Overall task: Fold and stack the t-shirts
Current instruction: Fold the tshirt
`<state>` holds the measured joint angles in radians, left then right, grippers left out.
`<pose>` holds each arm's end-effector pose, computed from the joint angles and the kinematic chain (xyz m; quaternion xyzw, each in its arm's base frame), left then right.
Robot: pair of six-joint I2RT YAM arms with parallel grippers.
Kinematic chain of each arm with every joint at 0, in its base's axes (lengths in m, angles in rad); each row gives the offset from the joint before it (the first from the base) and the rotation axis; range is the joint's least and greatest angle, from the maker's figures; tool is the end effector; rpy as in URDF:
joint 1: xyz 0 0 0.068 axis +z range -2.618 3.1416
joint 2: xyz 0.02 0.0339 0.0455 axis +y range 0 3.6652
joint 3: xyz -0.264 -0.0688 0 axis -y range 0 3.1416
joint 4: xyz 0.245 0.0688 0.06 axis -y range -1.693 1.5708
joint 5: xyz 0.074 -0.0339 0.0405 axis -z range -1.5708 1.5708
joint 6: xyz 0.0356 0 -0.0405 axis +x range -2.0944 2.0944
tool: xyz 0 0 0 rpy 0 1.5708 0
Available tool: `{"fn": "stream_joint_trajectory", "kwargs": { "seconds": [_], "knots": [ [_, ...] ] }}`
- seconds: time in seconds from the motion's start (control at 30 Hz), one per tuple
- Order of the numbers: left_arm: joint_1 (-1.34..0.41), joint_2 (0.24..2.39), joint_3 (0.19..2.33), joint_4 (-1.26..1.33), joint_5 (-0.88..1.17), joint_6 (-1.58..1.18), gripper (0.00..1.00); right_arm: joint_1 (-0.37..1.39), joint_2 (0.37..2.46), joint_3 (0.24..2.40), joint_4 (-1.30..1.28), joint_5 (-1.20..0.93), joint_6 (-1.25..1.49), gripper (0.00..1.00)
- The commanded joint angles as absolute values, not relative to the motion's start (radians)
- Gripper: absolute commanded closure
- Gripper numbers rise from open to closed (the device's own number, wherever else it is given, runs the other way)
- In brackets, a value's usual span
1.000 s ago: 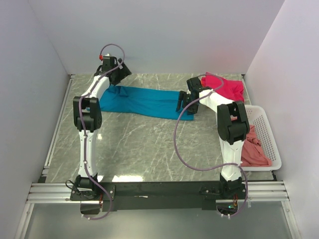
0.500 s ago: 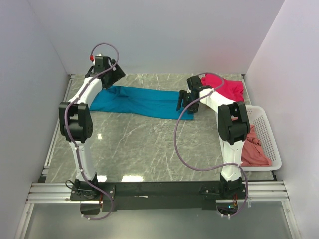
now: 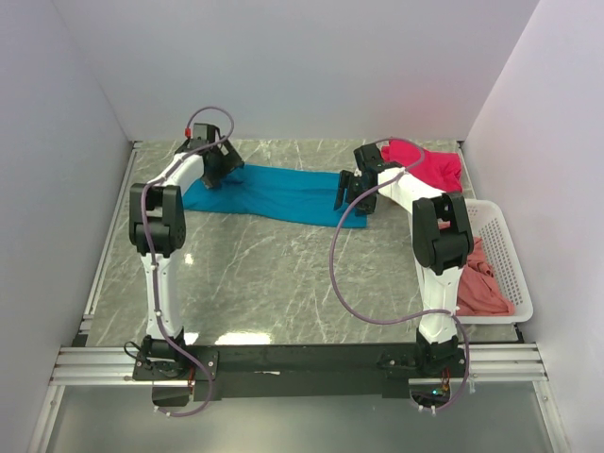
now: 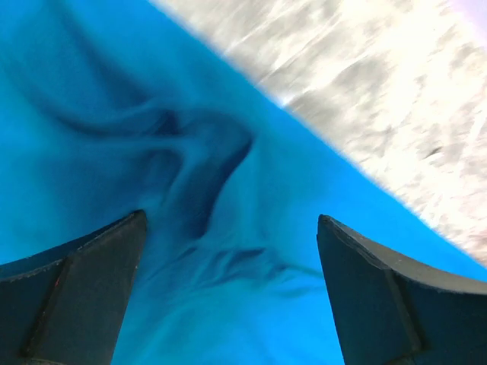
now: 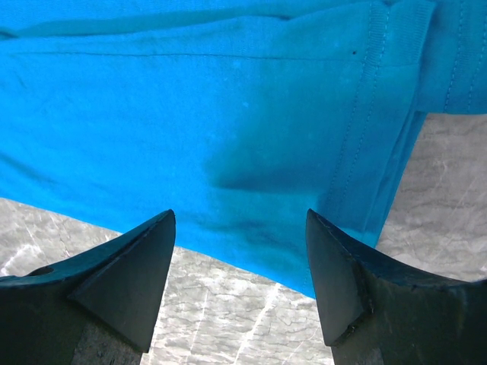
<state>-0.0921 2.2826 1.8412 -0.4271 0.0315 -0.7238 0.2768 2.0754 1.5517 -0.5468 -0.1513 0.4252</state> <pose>0.5081 -0.0481 0.1793 -0.2865 0.8941 -0.1500 0.3098 0.4239 0.1260 0.1782 0.0530 0.9648 0.1536 0.2066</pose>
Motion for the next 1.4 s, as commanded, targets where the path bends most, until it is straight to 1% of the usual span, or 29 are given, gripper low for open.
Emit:
{"fn": "stream_joint_trajectory", "kwargs": {
  "seconds": [0.0,0.13,0.23,0.4,0.57,0.77,0.9,1.13,1.37],
  "knots": [
    [-0.094,2.330,1.914,-0.391,0.075,-0.739,0.00,0.270,2.057,1.560,-0.541,-0.150,0.425,0.24],
    [-0.101,2.345,1.904,-0.270,0.136,-0.761,0.01,0.270,2.063,1.554,-0.537,-0.152,0.428,0.24],
    [-0.110,2.373,1.942,-0.219,0.163,-0.767,0.01,0.270,2.068,1.552,-0.537,-0.149,0.431,0.24],
    [-0.113,2.439,2.071,-0.154,0.205,-0.794,0.01,0.270,2.069,1.557,-0.538,-0.156,0.428,0.24],
    [-0.126,2.454,2.105,-0.069,0.193,-0.815,0.01,0.270,2.071,1.562,-0.548,-0.143,0.426,0.24],
    [-0.123,2.519,2.244,-0.173,0.161,-0.795,0.01,0.271,2.048,1.615,-0.580,-0.123,0.407,0.24],
    [-0.124,2.448,2.155,-0.121,0.144,-0.793,0.01,0.270,2.028,1.644,-0.587,-0.106,0.397,0.24],
    [-0.118,2.358,2.103,-0.245,0.037,-0.704,0.01,0.259,2.066,1.794,-0.638,-0.074,0.374,0.24],
    [-0.098,2.405,2.167,-0.314,0.046,-0.672,0.01,0.226,2.200,1.992,-0.672,-0.094,0.367,0.24]
  ]
}}
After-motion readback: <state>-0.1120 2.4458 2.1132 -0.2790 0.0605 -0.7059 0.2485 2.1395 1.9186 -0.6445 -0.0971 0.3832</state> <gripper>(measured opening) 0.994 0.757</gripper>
